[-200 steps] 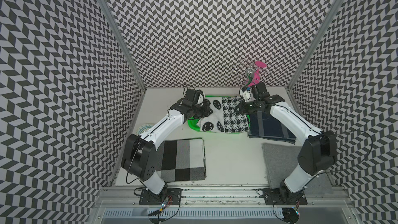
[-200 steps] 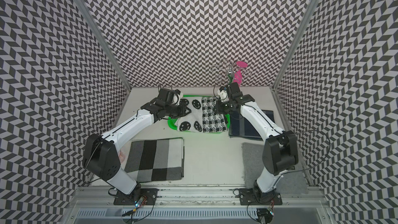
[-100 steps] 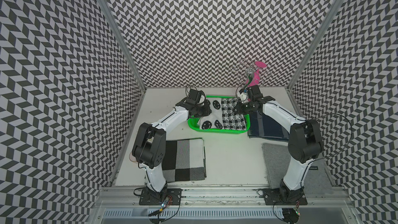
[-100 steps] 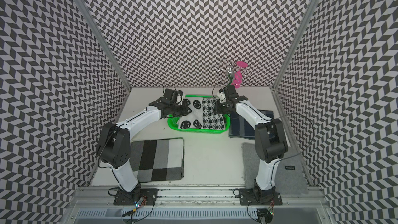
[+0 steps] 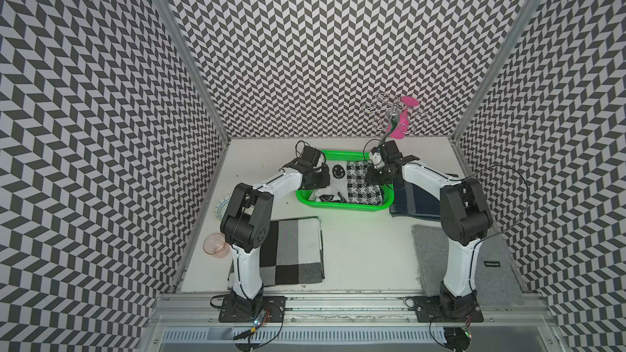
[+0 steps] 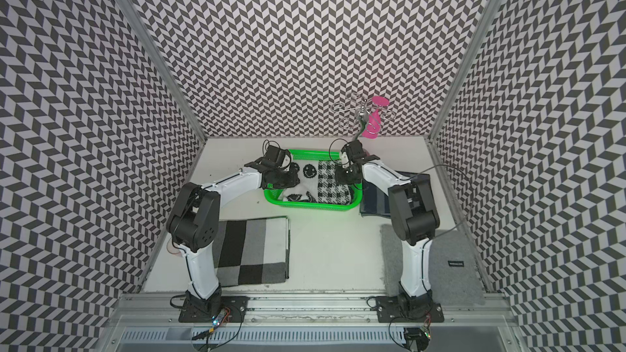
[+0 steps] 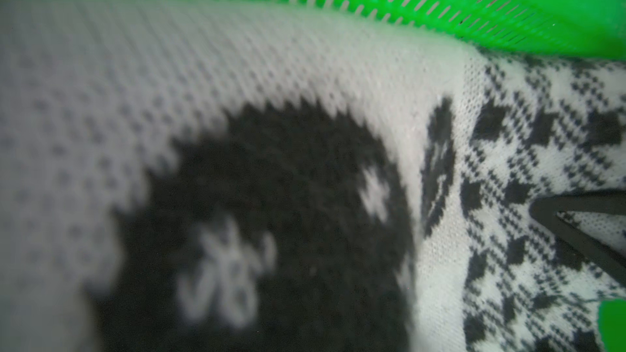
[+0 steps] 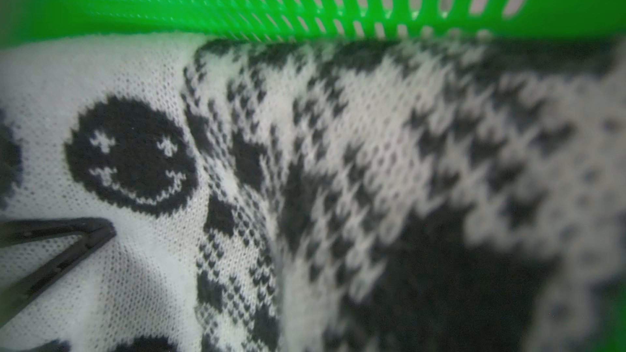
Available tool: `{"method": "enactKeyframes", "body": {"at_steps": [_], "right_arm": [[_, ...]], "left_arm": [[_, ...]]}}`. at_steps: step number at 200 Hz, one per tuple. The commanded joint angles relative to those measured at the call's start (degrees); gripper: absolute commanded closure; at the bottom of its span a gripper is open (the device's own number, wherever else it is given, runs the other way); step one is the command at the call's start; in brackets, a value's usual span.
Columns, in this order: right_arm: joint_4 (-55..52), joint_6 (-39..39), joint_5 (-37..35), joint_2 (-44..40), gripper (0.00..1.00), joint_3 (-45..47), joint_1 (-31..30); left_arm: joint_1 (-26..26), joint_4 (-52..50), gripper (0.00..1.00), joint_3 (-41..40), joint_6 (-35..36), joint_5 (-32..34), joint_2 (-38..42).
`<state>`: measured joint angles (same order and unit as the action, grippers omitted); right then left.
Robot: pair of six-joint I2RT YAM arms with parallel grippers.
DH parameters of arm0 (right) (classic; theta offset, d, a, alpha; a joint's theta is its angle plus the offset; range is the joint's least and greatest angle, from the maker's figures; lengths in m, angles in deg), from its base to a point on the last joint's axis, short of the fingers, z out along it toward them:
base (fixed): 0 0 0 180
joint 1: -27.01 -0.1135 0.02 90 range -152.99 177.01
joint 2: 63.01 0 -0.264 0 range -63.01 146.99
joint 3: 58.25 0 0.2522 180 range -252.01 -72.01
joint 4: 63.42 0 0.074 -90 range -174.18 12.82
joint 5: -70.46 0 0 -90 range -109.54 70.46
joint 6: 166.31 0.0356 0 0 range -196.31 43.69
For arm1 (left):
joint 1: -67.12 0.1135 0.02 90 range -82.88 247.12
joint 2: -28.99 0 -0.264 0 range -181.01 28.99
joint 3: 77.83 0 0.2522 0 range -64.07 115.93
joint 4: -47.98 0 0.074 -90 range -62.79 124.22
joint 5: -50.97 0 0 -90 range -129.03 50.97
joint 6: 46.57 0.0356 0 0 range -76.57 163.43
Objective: Put the folded scarf in the basket
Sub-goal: Place the scarf in the basket.
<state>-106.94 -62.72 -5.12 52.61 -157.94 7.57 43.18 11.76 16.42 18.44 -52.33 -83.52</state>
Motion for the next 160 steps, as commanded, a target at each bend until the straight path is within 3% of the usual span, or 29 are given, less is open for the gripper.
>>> {"method": "enactKeyframes", "body": {"at_steps": [1, 35, 42, 52, 77, 122, 160], "right_arm": [[0.14, -2.03, -4.93, 1.47, 0.93, -1.58, -0.33], [-0.55, -2.95, -8.01, 1.59, 0.93, -2.42, -0.77], [-1.04, -3.25, -8.79, 1.72, 0.87, -2.86, -0.85], [-1.74, -3.25, -9.56, 1.89, 0.71, -3.21, -0.86], [-2.13, -3.22, -11.64, 0.75, 0.62, -3.56, -0.97], [-5.08, -4.13, -14.87, 0.14, 0.6, -6.37, -1.04], [-6.51, -4.2, -15.27, -2.03, 0.54, -7.28, -1.0]], "left_arm": [[0.58, 0.94, 0.95, 3.72, 1.53, 2.0, -0.75], [0.62, 0.45, 0.85, 3.98, 1.34, 3.43, -1.03], [0.65, -0.04, 0.83, 4.26, 1.43, 3.7, -1.07], [0.74, -0.69, 0.78, 4.5, 1.36, 4.45, -1.12], [0.66, -1.46, 0.73, 4.42, 1.18, 4.84, -0.31], [0.57, -4.63, 0.49, 6.28, 1.44, 6.71, 0.81], [0.73, -5.77, 0.49, 7.96, 2.23, 8.53, 3.24]]}}
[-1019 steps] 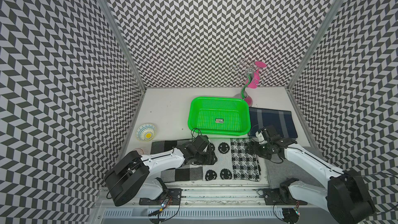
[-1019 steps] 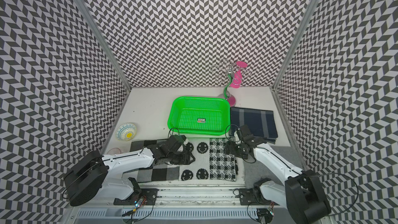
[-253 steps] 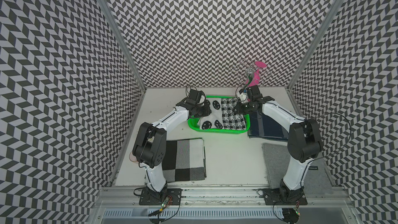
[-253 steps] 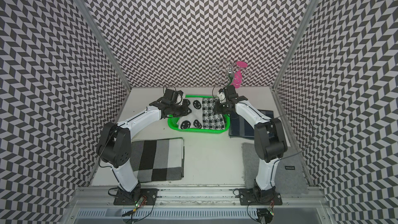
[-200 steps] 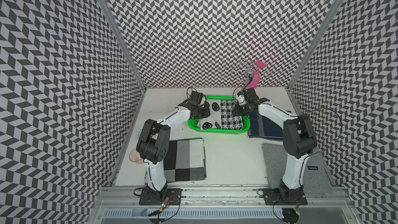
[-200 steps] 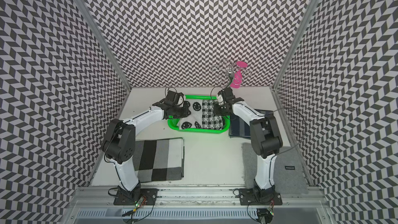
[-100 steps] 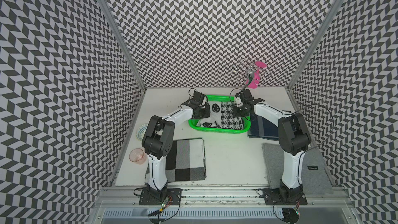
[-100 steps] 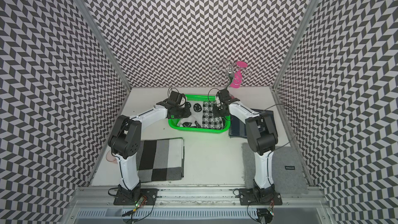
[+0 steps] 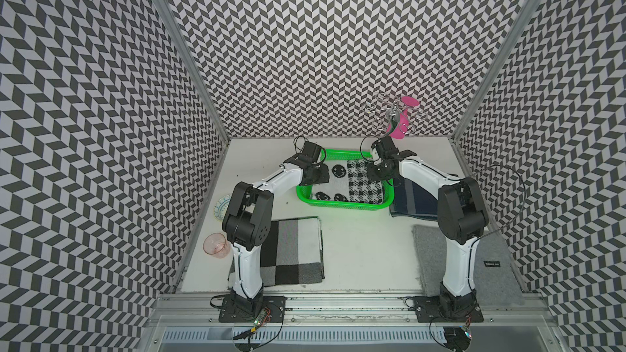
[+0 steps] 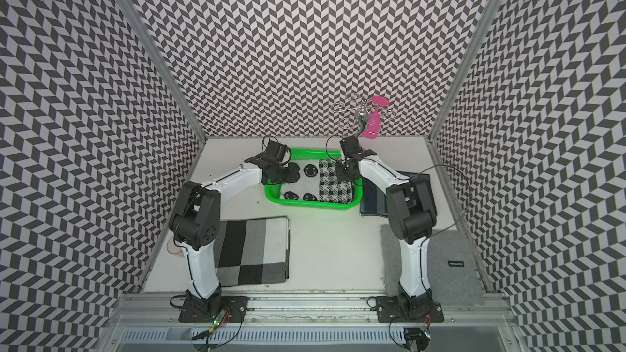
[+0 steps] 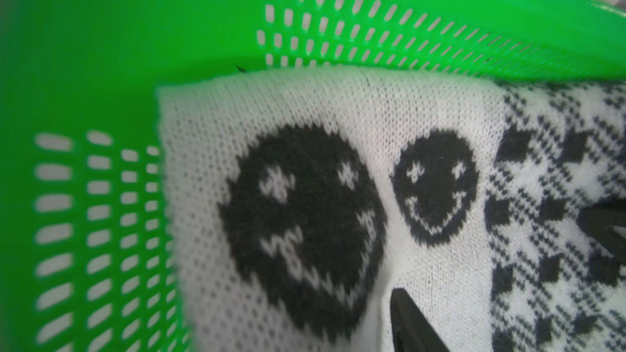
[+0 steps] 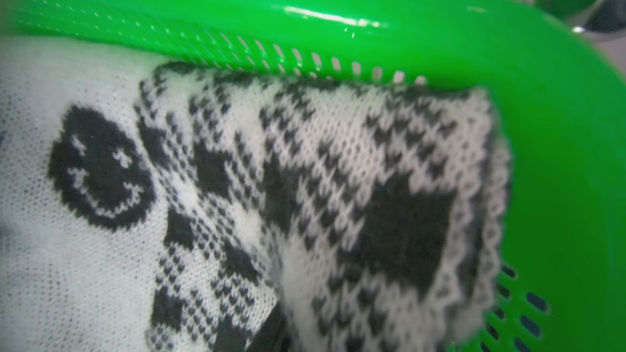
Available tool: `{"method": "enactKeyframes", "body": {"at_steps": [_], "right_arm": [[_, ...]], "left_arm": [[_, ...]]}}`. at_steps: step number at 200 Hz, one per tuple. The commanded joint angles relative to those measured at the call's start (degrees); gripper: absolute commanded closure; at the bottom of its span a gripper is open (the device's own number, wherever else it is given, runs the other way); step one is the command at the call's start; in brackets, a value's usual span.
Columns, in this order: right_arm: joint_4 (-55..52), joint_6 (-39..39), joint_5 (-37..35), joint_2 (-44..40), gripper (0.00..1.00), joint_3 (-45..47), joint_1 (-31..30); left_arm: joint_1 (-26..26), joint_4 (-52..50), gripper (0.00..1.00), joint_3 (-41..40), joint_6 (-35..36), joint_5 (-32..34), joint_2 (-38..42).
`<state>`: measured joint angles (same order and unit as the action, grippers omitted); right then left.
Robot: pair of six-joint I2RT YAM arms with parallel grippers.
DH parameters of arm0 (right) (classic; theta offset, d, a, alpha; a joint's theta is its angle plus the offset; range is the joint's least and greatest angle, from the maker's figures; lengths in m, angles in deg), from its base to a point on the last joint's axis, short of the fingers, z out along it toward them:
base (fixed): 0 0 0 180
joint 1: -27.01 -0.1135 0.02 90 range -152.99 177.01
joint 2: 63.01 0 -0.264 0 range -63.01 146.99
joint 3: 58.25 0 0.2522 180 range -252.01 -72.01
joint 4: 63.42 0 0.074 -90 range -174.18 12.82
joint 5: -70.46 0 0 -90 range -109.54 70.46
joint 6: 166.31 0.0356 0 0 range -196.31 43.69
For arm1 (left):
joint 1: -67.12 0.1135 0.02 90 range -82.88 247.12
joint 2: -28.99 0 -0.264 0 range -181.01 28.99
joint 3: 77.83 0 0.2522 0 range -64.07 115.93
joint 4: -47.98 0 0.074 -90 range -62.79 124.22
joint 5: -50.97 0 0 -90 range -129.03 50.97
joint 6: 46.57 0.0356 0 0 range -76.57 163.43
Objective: Put the folded scarf in the basket
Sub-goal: Place the scarf in the basket.
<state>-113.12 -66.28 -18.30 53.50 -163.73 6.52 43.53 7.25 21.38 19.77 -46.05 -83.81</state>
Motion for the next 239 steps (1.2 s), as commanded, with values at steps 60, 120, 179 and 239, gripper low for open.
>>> {"method": "enactKeyframes", "body": {"at_steps": [60, 120, 179, 239], "right_arm": [[-5.67, 0.08, -2.13, -6.01, 0.51, -3.56, 0.6], [-8.39, -0.01, -1.45, -5.44, 0.54, -5.81, 0.5], [1.71, 0.5, 5.27, -6.46, 0.64, -0.18, 0.57], [-1.97, -0.41, 0.68, -1.07, 0.75, -1.55, 1.68]], "left_arm": [[0.53, -2.91, 0.49, 7.07, 2.58, 3.94, 2.03], [1.09, -4.88, 0.49, 5.24, 3.44, 5.96, 5.5], [1.25, -1.2, 0.5, 0.43, 1.41, 1.61, 9.81], [1.45, -2.58, 0.52, -5.92, -1.26, -0.24, 16.3]]}}
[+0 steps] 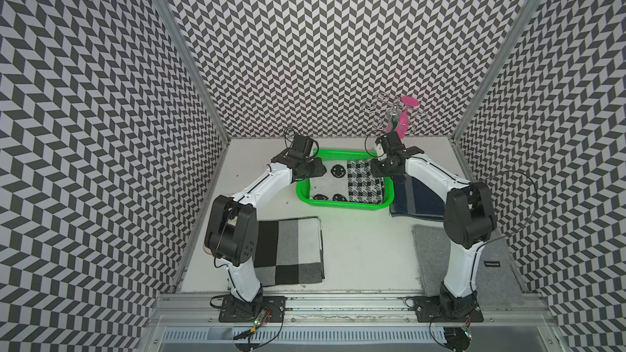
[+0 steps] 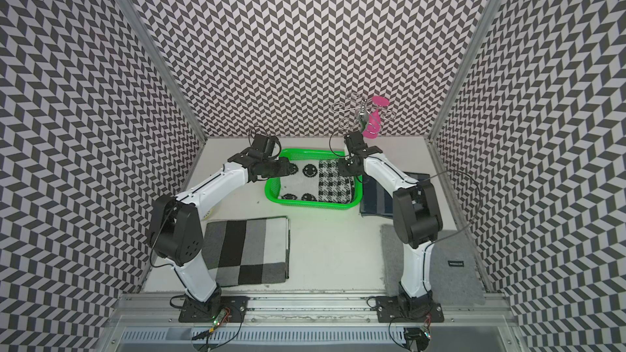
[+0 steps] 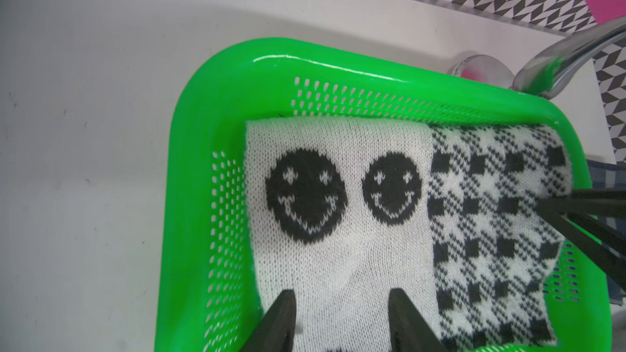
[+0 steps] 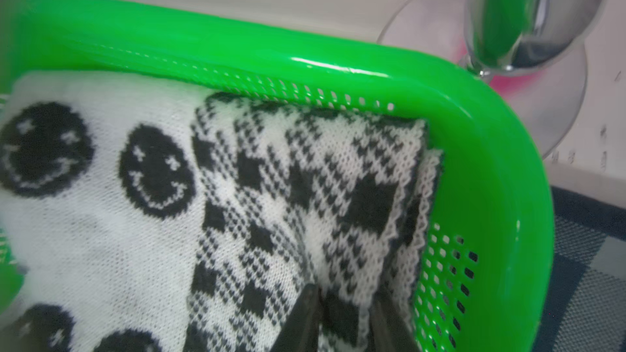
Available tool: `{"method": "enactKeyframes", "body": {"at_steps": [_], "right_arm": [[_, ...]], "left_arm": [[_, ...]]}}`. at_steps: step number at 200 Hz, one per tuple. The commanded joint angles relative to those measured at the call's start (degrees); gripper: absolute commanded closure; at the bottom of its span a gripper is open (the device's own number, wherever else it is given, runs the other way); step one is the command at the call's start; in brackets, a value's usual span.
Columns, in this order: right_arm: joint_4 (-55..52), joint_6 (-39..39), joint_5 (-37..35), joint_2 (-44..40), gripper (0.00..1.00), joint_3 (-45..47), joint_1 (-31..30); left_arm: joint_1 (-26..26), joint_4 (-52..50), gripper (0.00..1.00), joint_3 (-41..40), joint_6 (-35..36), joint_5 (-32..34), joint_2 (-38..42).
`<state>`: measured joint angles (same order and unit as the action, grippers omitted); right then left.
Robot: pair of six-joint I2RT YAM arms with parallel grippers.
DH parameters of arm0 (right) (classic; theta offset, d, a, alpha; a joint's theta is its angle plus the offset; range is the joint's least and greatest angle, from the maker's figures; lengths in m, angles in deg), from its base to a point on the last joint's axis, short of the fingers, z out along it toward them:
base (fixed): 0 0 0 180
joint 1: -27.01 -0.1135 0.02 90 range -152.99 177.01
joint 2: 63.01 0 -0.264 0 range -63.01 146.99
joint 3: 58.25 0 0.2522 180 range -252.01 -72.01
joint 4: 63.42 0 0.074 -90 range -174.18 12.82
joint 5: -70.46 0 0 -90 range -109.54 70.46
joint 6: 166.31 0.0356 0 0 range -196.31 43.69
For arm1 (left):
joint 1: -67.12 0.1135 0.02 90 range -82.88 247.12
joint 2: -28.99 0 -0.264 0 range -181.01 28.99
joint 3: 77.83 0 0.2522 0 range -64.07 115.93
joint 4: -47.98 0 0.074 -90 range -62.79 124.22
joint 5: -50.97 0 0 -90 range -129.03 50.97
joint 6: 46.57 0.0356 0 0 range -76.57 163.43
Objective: Put the folded scarf in the basket
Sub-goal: Place the scarf in the basket.
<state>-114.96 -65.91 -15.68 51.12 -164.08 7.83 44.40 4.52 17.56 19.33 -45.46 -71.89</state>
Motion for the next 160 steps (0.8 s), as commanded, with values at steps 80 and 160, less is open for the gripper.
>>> {"method": "enactKeyframes", "body": {"at_steps": [80, 160], "right_arm": [[-8.49, -1.92, -3.92, -8.29, 0.56, -7.49, -0.16], [-7.18, 0.88, 3.39, -27.55, 0.55, 9.23, -7.53]], "left_arm": [[1.93, -4.08, 0.5, -4.0, -2.05, -2.11, 11.51], [1.07, -7.31, 0.51, -10.35, -3.2, -3.33, 18.84]]}}
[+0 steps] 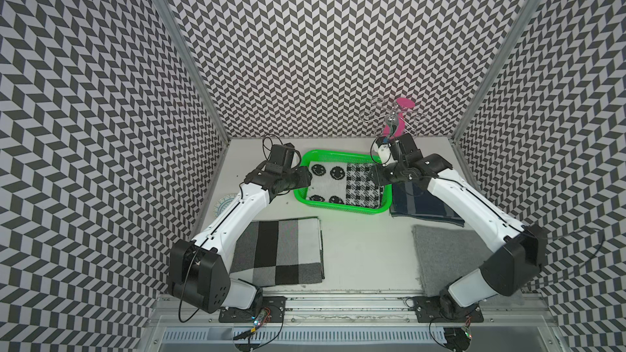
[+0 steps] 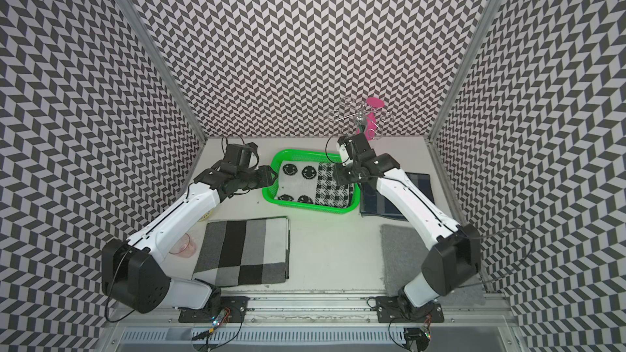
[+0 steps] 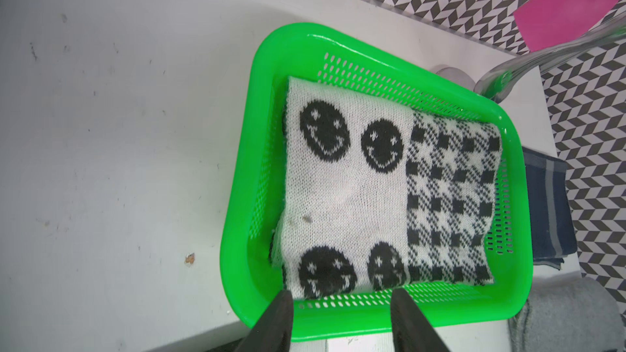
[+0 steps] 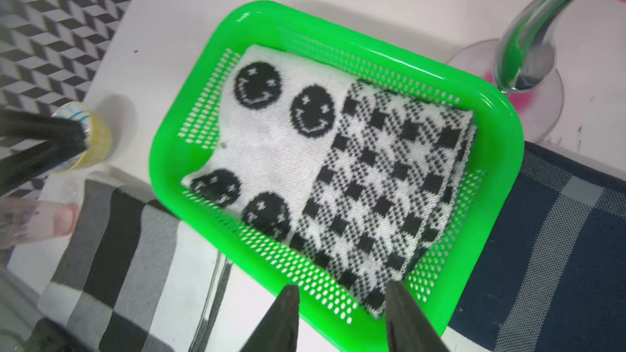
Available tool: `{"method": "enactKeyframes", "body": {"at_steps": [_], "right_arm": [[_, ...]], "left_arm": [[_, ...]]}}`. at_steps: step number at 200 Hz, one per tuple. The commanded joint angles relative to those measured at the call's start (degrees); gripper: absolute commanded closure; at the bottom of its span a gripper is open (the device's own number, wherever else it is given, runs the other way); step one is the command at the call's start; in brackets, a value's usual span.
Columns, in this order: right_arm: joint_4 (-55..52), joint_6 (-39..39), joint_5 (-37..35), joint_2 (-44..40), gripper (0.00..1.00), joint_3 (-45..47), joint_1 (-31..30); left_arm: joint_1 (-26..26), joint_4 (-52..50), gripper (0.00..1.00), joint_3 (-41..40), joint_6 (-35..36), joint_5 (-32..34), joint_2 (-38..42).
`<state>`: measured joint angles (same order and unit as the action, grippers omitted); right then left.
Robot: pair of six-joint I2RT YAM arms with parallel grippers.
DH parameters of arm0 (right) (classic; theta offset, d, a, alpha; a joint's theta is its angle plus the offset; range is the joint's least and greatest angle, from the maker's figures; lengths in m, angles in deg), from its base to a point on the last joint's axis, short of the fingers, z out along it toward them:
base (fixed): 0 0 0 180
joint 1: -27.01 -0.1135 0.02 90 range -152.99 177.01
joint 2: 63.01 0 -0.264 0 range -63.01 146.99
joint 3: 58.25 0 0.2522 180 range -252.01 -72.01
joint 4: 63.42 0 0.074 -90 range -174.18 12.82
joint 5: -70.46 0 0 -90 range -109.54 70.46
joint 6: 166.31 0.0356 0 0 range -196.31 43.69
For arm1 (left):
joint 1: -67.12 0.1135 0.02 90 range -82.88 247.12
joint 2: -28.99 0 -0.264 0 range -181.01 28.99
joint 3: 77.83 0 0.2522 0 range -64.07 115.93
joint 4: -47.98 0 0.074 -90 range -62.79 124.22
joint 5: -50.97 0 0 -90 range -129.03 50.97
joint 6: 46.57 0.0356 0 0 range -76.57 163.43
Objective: Put the folded scarf in the basket
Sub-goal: Place the scarf in the basket, then move the scarf to the center of the board.
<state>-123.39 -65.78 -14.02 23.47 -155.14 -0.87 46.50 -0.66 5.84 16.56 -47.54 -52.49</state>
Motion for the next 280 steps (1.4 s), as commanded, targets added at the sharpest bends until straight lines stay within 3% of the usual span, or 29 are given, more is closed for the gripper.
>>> {"method": "enactKeyframes", "body": {"at_steps": [1, 27, 95, 140, 166, 202, 243, 280], "right_arm": [[0.88, 0.78, 1.97, 0.19, 0.55, 0.01, 1.08], [-0.49, 1.08, 4.58, -1.11, 0.56, 1.26, -1.09], [-1.18, 3.06, 8.28, -9.3, 0.56, 10.95, -3.47], [3.31, 13.54, 11.97, -17.4, 0.55, 20.87, -13.42], [12.47, 21.54, 14.32, -19.85, 0.53, 29.28, -18.48], [22.51, 26.03, 12.93, -14.65, 0.47, 32.25, -24.57], [32.81, 28.58, 14.13, -7.22, 0.42, 34.14, -26.33], [35.03, 29.33, 12.64, 0.49, 0.38, 30.31, -29.69]], "left_arm": [[-1.1, -2.13, 0.51, 1.19, -0.49, -1.12, -0.37], [-1.2, 1.64, 0.51, -5.42, -2.47, -0.99, 4.02], [-1.23, -2.02, 0.51, -6.14, -2.01, -0.08, 6.58], [-0.94, -4.76, 0.52, -13.3, -3.45, 0.26, 13.59], [-0.92, -4.63, 0.56, -15.48, -5.15, -2.54, 15.81], [-0.93, -4.44, 0.56, -17.08, -4.69, -2.17, 16.19], [-0.81, -4.46, 0.56, -18.26, -3.98, -1.43, 16.92], [-0.41, -3.14, 0.56, -19.92, -3.85, -2.31, 16.83]]}}
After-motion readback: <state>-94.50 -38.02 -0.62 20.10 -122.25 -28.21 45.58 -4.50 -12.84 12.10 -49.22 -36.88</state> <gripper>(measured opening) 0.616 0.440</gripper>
